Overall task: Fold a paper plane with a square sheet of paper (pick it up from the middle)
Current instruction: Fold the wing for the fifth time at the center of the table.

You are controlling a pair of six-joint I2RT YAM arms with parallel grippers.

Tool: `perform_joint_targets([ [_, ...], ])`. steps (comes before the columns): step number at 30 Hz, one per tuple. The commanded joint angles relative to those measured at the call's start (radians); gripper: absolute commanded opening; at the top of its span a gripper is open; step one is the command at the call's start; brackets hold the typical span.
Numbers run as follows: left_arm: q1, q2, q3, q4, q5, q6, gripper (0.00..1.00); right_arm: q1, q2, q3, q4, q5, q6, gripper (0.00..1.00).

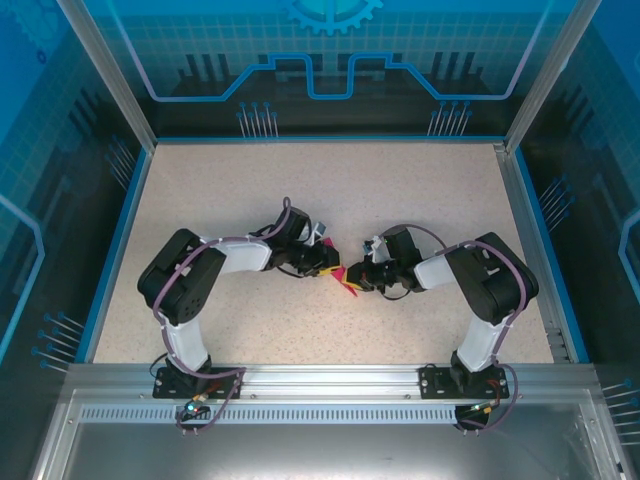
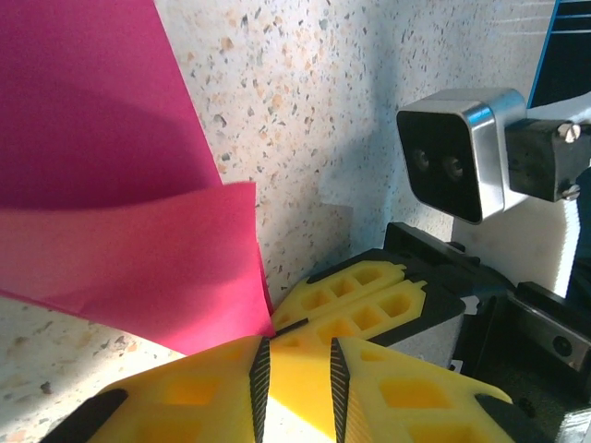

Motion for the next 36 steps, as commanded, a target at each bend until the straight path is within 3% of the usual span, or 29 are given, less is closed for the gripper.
perform_joint_targets([
  [1,-0.007,0.032,0.01,-0.005,0.017,0.009,0.26,-0.02,0.019,-0.003,0.002,-0.031,0.013,0.06],
  [19,-0.008,0.093,0.044,-0.118,-0.078,0.007,0.23,-0.02,0.044,0.02,-0.053,-0.029,-0.039,0.1],
  [26,-0.008,0.099,0.085,-0.239,-0.124,0.009,0.22,-0.019,-0.001,0.076,-0.244,0.0,-0.233,0.2],
  [36,-0.008,0.113,0.118,-0.286,-0.128,0.01,0.22,-0.01,-0.047,0.098,-0.365,0.009,-0.413,0.19],
])
